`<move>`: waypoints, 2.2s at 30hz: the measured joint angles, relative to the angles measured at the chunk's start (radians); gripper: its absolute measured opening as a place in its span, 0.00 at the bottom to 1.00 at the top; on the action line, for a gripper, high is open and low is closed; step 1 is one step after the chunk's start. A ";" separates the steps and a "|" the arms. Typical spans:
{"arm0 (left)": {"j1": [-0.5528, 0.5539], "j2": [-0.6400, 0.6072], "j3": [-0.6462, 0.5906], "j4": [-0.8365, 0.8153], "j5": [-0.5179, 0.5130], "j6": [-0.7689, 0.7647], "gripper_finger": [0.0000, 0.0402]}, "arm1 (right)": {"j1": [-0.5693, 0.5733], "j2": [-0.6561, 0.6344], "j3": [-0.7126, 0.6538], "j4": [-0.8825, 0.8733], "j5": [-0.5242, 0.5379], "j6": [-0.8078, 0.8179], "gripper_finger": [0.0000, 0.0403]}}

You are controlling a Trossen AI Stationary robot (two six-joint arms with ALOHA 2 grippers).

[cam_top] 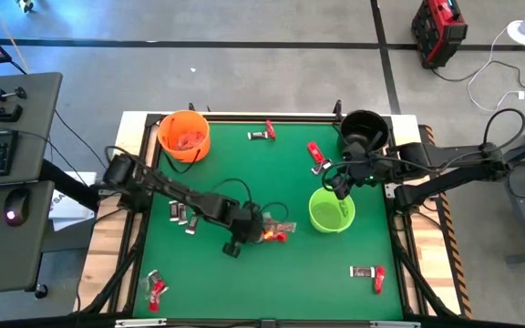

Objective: Sort candy by brand, put in halloween buckets
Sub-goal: Put the green gummy into the orange bucket

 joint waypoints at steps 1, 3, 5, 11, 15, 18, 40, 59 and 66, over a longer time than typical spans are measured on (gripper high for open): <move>0.009 -0.027 0.000 -0.018 -0.001 0.000 0.10 | 0.000 0.000 0.000 0.000 0.000 0.007 0.72; 0.033 -0.086 0.001 -0.070 0.005 0.001 0.03 | 0.000 0.000 0.000 0.001 0.000 0.009 0.72; 0.064 -0.159 0.001 -0.141 0.005 0.011 0.06 | 0.000 0.000 0.000 0.001 0.001 0.010 0.72; 0.172 -0.485 0.001 -0.400 -0.181 -0.007 0.12 | 0.000 0.000 0.000 0.002 0.020 0.017 0.72; 0.262 -0.710 0.001 -0.544 -0.421 -0.124 0.08 | 0.000 0.000 0.000 0.001 0.055 0.005 0.72; 0.340 -0.832 0.002 -0.626 -0.590 -0.238 0.06 | 0.000 0.000 0.000 0.001 0.064 -0.018 0.72; 0.835 -0.768 0.002 -0.739 -0.387 -0.470 0.57 | 0.000 0.000 0.000 -0.001 0.048 -0.107 0.72; -0.299 -0.494 0.002 -0.975 0.174 -1.668 0.59 | 0.000 0.000 0.000 -0.002 0.046 -0.107 0.72; -0.540 -0.222 0.002 -0.794 0.505 -1.733 0.59 | 0.000 0.000 0.000 -0.002 0.046 -0.107 0.72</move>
